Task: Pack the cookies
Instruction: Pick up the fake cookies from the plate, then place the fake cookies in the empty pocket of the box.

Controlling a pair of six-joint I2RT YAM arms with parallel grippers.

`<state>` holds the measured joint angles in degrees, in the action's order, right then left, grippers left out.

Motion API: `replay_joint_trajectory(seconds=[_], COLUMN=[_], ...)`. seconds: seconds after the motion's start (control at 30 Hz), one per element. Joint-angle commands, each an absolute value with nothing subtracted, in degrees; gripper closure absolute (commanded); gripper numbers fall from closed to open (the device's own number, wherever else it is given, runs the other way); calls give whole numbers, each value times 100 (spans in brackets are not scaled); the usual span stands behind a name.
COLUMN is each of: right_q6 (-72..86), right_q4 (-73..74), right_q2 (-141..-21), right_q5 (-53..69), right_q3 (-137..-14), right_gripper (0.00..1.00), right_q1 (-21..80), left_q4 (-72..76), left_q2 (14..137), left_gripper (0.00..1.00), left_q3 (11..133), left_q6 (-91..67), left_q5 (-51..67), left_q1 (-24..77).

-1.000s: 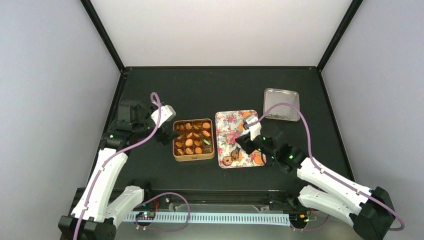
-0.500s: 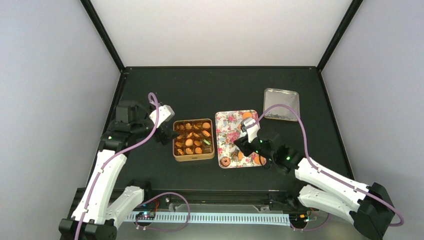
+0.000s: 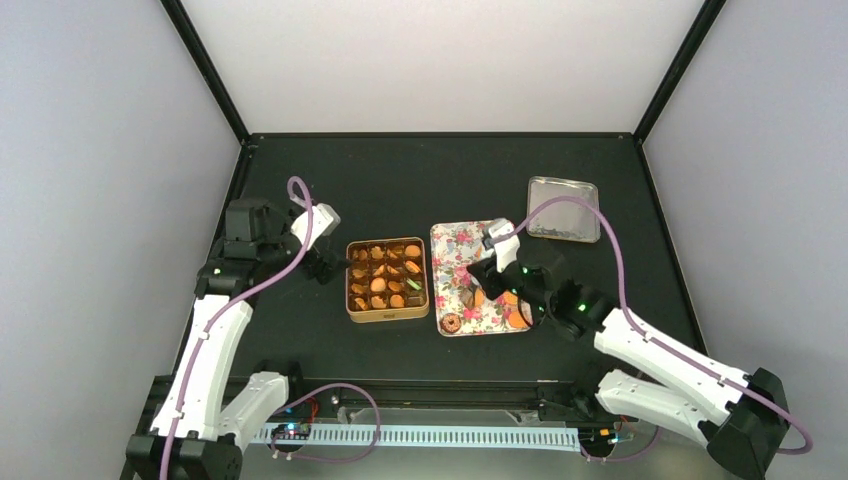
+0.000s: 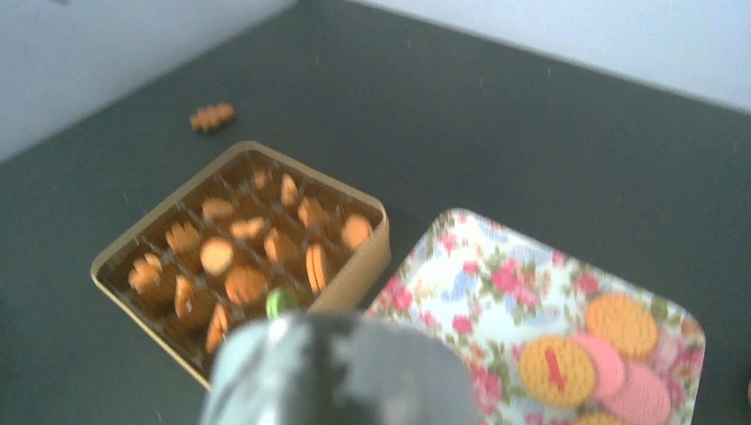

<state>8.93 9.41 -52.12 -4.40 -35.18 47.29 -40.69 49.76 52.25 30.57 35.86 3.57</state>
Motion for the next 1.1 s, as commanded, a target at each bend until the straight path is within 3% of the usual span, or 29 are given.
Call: replay_joint_trajectory(seconds=[0.0,0.53,1.07], right_q6=[640,455,455], right_q4=[788,57,-64], right_q2=[-5371,-7763,-7875], right_q5=[-291,192,14], right_q3=[-4333,-5903,-5737], right_gripper=[84,81,62], right_q1=[4785,5713,5713], left_q4=[-4049,-4193,-4118], left_q2=[5083,4843,4975], left_gripper=[3,3,1], left_q3=[5303,5203,5166], left_q6=[2878,3037,3045], left_q5=[3591,3716,3864], left_q1=[16,-229,-231])
